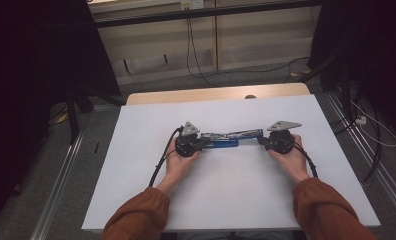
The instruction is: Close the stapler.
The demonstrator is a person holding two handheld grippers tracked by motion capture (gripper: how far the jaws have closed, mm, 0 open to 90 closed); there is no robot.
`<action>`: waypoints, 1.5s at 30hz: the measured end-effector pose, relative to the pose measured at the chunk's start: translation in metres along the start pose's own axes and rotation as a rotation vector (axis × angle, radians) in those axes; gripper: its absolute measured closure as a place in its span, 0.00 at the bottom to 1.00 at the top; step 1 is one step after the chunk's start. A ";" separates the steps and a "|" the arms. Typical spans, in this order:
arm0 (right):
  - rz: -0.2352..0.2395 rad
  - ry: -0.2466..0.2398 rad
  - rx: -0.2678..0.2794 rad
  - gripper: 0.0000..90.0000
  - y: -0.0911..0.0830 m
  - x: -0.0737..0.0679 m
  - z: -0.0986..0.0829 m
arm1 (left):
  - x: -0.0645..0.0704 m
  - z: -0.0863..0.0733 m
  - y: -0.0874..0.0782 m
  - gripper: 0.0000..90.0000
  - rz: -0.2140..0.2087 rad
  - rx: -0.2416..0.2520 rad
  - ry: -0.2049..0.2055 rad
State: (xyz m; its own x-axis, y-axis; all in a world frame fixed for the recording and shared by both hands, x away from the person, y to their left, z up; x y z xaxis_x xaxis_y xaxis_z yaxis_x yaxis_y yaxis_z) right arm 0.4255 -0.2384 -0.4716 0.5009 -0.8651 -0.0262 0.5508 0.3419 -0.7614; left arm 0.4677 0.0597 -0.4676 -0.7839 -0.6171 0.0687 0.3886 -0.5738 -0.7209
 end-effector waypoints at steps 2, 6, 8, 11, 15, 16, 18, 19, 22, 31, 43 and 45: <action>0.001 0.000 0.002 1.00 0.000 0.000 0.000 | 0.000 0.000 0.000 1.00 0.001 0.000 0.001; -0.001 0.000 0.010 1.00 -0.001 0.001 0.000 | 0.000 0.000 0.000 1.00 0.007 -0.002 0.007; -0.002 0.002 0.013 1.00 -0.001 0.001 0.001 | 0.000 0.000 0.000 1.00 0.003 -0.001 0.002; -0.004 0.007 0.014 1.00 -0.001 0.001 0.001 | 0.001 0.000 0.000 1.00 0.009 0.002 0.006; -0.006 0.009 0.023 1.00 -0.001 0.002 0.001 | 0.001 0.000 0.000 1.00 0.010 -0.001 0.013; -0.005 0.011 0.026 1.00 -0.001 0.002 0.001 | 0.001 0.000 0.000 1.00 0.011 0.001 0.009; -0.006 0.012 0.028 1.00 -0.001 0.001 0.002 | 0.001 0.000 0.000 1.00 0.009 -0.001 0.012; -0.006 0.012 0.029 1.00 0.000 0.001 0.002 | 0.001 0.000 0.000 1.00 0.011 0.000 0.012; -0.012 0.016 0.031 1.00 0.000 0.001 0.002 | 0.001 0.000 0.000 1.00 0.014 -0.002 0.014; -0.008 0.026 0.075 1.00 -0.003 0.002 0.004 | 0.002 0.000 0.000 1.00 0.021 -0.002 0.018; 0.016 0.034 0.167 0.94 -0.015 0.002 0.009 | 0.003 0.000 -0.002 0.99 0.018 -0.011 0.013; 0.024 0.037 0.166 0.90 -0.015 0.001 0.009 | 0.003 0.000 -0.004 0.98 0.019 -0.016 0.027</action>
State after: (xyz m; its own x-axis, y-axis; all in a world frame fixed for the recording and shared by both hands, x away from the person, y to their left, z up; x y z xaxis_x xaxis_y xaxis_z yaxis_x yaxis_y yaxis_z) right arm 0.4234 -0.2410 -0.4548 0.4924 -0.8676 -0.0694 0.6428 0.4163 -0.6430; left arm 0.4634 0.0600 -0.4641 -0.7891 -0.6131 0.0368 0.3956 -0.5532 -0.7331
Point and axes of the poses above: each handheld gripper's, and its own axes: y roughly forward along the jaws, z roughly out of its top, x roughly to its right, the point moved 2 cm from there along y, roughly forward along the jaws, and after that the axes turned 12 degrees about -x, right-handed, at the moved point
